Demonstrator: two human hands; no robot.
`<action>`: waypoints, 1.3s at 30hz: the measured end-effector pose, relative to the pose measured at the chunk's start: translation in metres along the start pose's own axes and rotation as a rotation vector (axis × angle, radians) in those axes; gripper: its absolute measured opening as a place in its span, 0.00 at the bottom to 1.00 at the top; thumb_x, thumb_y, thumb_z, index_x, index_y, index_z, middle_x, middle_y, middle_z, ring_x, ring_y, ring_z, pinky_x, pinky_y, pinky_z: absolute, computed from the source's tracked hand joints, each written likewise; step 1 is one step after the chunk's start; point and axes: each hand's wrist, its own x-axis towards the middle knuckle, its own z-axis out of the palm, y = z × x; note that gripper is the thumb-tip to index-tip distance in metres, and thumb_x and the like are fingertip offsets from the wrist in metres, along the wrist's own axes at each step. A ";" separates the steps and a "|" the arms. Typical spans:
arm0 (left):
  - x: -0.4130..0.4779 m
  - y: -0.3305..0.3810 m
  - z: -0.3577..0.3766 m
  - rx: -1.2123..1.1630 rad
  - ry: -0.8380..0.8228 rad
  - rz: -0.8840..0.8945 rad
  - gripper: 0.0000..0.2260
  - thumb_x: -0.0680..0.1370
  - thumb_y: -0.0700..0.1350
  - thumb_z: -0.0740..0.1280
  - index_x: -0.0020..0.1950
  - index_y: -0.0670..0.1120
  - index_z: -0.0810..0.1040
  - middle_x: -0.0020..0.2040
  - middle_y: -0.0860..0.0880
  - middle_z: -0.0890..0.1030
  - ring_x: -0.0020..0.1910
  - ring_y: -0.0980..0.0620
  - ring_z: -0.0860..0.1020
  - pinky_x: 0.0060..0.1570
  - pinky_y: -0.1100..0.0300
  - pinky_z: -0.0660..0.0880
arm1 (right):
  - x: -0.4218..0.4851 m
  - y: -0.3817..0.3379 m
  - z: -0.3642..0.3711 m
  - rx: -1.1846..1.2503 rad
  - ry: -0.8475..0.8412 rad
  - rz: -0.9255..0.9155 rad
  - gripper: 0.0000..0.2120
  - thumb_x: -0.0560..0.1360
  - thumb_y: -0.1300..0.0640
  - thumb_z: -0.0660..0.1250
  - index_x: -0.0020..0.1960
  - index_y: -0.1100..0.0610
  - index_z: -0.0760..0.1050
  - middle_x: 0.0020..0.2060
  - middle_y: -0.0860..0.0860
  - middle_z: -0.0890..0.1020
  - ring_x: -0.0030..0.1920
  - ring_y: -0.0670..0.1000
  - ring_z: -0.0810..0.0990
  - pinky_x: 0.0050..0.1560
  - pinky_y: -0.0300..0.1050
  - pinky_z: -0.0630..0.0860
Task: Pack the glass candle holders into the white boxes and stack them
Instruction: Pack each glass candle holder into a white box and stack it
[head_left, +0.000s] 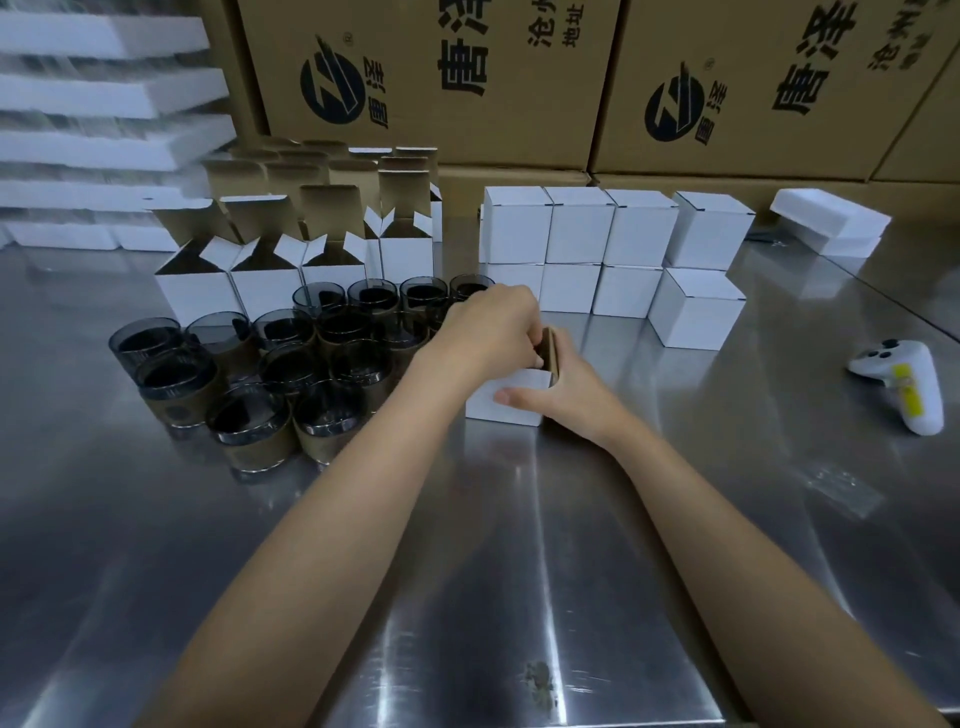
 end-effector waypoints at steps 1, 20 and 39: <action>0.001 0.000 0.003 0.021 0.006 -0.006 0.06 0.74 0.42 0.71 0.50 0.47 0.83 0.46 0.48 0.83 0.48 0.46 0.79 0.48 0.53 0.76 | 0.000 0.000 0.000 0.008 0.001 0.001 0.32 0.63 0.47 0.80 0.59 0.49 0.67 0.46 0.31 0.77 0.51 0.31 0.76 0.46 0.25 0.69; -0.005 -0.022 0.010 -0.494 0.524 -0.004 0.14 0.81 0.40 0.56 0.59 0.43 0.80 0.52 0.49 0.83 0.50 0.55 0.81 0.55 0.58 0.77 | 0.001 0.001 -0.001 0.070 0.018 -0.016 0.38 0.57 0.40 0.79 0.62 0.41 0.65 0.56 0.31 0.75 0.59 0.31 0.73 0.52 0.22 0.67; -0.018 -0.033 0.073 -1.834 0.306 -0.391 0.17 0.83 0.51 0.57 0.67 0.46 0.75 0.63 0.43 0.79 0.61 0.45 0.78 0.61 0.50 0.75 | -0.001 -0.001 -0.013 0.133 -0.050 -0.026 0.52 0.58 0.52 0.80 0.77 0.49 0.58 0.64 0.39 0.75 0.62 0.34 0.73 0.56 0.23 0.67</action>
